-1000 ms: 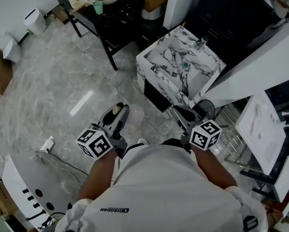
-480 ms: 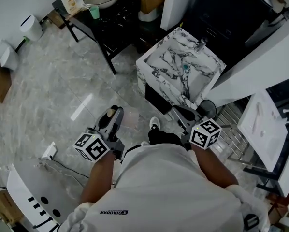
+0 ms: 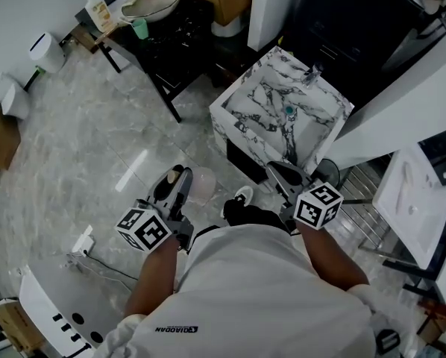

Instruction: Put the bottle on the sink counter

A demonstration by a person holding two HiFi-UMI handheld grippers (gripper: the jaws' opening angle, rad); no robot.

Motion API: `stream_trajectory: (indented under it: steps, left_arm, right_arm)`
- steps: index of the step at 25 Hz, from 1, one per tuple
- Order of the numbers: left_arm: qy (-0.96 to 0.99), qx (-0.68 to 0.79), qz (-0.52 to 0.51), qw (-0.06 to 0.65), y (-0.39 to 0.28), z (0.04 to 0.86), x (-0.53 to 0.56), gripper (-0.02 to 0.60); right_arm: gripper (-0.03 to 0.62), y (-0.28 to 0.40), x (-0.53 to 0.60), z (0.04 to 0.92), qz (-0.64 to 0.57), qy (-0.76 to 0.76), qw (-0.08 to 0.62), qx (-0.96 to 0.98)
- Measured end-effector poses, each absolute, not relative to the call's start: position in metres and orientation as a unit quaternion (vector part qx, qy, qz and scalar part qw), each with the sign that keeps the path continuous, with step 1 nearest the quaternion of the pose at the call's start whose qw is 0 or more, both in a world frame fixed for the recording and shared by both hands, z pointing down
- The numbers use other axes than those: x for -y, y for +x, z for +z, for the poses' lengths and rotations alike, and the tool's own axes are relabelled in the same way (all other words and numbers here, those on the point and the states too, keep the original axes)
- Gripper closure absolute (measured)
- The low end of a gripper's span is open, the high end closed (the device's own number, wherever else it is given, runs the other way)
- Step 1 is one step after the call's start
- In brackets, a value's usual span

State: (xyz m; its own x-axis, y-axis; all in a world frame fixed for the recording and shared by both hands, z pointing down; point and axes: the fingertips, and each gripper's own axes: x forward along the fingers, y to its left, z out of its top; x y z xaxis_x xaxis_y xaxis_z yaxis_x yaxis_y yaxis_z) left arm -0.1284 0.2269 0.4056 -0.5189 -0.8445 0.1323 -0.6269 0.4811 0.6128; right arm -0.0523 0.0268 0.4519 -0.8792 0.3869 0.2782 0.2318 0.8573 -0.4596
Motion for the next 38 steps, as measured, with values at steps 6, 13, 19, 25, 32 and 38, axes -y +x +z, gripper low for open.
stream_trajectory:
  steps: [6,13,19,25,32,38]
  left_arm:
    - [0.460,0.829,-0.234,0.216,-0.176,0.405,-0.192,0.448]
    - [0.494,0.812,-0.216,0.223,-0.228,0.404,-0.137,0.448]
    - [0.521,0.797,-0.202,0.229,-0.263,0.403,-0.089,0.447]
    - [0.543,0.782,-0.192,0.236,-0.287,0.399,-0.052,0.448]
    - [0.566,0.771,-0.180,0.229,-0.309,0.394,-0.016,0.448]
    - [0.589,0.757,-0.164,0.233,-0.311,0.392,0.007,0.448]
  right_arm:
    - [0.553,-0.086,0.006,0.458,0.222,-0.143,0.173,0.949]
    - [0.553,-0.123,0.047,0.462,0.231,-0.110,0.166,0.952]
    - [0.553,-0.144,0.083,0.466,0.239,-0.078,0.161,0.954]
    - [0.553,-0.165,0.111,0.464,0.245,-0.060,0.154,0.955]
    - [0.553,-0.183,0.136,0.467,0.250,-0.042,0.141,0.957]
    - [0.553,-0.183,0.146,0.466,0.253,-0.030,0.130,0.958]
